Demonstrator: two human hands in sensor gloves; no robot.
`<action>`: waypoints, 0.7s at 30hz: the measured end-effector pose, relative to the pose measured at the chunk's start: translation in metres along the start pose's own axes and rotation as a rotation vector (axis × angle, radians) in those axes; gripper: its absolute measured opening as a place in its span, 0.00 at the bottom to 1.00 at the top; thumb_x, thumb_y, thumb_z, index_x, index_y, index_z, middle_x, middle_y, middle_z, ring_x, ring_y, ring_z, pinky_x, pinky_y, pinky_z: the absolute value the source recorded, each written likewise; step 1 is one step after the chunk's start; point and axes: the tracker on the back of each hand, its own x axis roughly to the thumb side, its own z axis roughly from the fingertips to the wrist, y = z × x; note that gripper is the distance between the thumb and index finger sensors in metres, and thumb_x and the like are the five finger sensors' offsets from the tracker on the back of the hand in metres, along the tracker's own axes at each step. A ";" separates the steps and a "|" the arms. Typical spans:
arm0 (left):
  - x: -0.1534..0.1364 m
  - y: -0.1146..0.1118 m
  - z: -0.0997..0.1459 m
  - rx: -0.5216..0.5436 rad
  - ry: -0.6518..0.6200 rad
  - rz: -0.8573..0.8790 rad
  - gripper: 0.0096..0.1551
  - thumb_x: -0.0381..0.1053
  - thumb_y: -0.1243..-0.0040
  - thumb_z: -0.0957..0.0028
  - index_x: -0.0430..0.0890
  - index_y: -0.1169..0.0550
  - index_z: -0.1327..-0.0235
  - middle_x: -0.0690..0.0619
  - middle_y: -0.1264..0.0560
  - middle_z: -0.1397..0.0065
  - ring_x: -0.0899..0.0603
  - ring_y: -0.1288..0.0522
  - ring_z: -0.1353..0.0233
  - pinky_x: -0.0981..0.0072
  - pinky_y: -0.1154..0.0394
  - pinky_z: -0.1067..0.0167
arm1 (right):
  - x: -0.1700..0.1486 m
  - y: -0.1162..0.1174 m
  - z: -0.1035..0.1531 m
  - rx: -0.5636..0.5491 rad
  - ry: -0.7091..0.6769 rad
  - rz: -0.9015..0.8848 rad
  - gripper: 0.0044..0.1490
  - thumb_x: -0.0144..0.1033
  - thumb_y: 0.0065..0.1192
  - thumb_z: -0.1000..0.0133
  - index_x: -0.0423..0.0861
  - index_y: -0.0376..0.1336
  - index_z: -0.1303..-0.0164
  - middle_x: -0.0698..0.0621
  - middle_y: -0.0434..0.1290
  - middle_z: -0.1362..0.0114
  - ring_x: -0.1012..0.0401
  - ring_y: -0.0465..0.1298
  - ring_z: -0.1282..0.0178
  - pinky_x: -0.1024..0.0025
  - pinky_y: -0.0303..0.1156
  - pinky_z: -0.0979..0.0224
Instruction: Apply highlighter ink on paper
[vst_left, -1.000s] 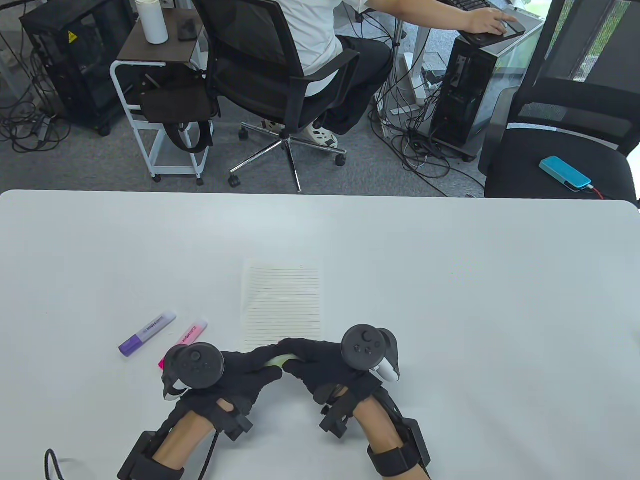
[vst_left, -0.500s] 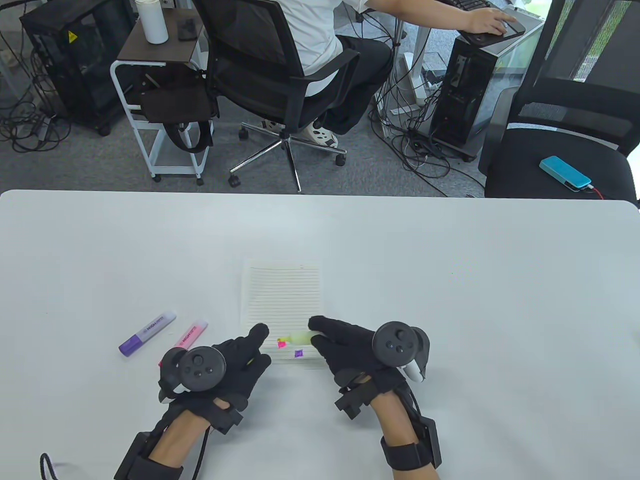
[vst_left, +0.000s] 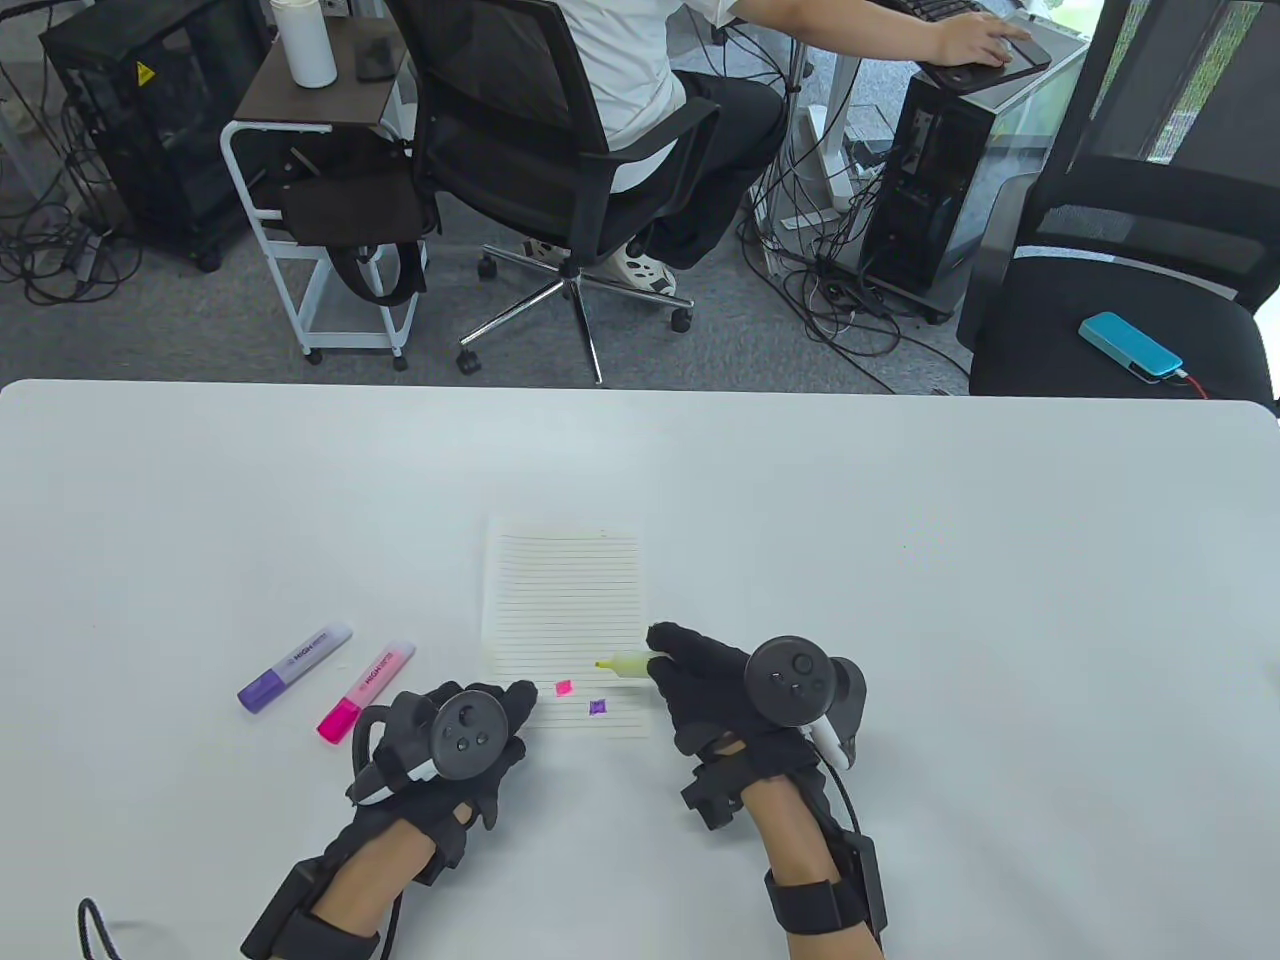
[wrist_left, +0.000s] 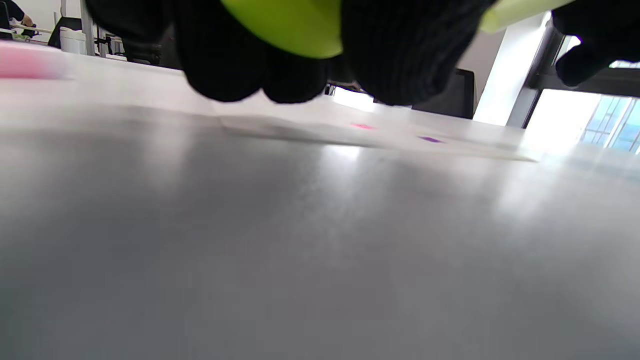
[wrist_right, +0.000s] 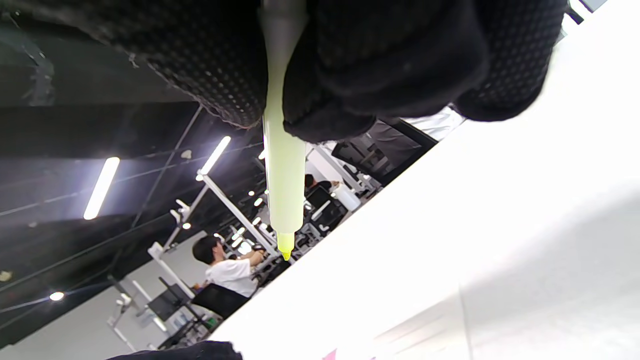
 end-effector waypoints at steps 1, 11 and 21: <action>0.001 -0.001 0.000 -0.006 0.000 -0.009 0.37 0.54 0.32 0.53 0.51 0.28 0.28 0.50 0.25 0.30 0.41 0.23 0.37 0.35 0.33 0.33 | 0.000 0.001 0.000 0.003 0.001 0.011 0.25 0.39 0.72 0.46 0.47 0.72 0.39 0.41 0.82 0.57 0.52 0.80 0.70 0.44 0.76 0.44; 0.004 -0.004 0.000 -0.022 -0.004 -0.020 0.40 0.59 0.32 0.54 0.50 0.30 0.27 0.47 0.31 0.25 0.38 0.28 0.32 0.33 0.37 0.31 | 0.000 0.008 0.000 0.007 0.015 0.067 0.25 0.38 0.72 0.46 0.46 0.72 0.38 0.41 0.83 0.49 0.47 0.82 0.62 0.41 0.75 0.41; 0.012 -0.009 -0.005 -0.068 -0.049 -0.038 0.40 0.70 0.47 0.50 0.57 0.32 0.23 0.49 0.39 0.16 0.29 0.42 0.19 0.27 0.48 0.27 | 0.008 0.017 -0.002 0.007 -0.007 0.158 0.24 0.37 0.72 0.46 0.48 0.72 0.38 0.40 0.82 0.45 0.46 0.83 0.58 0.41 0.74 0.39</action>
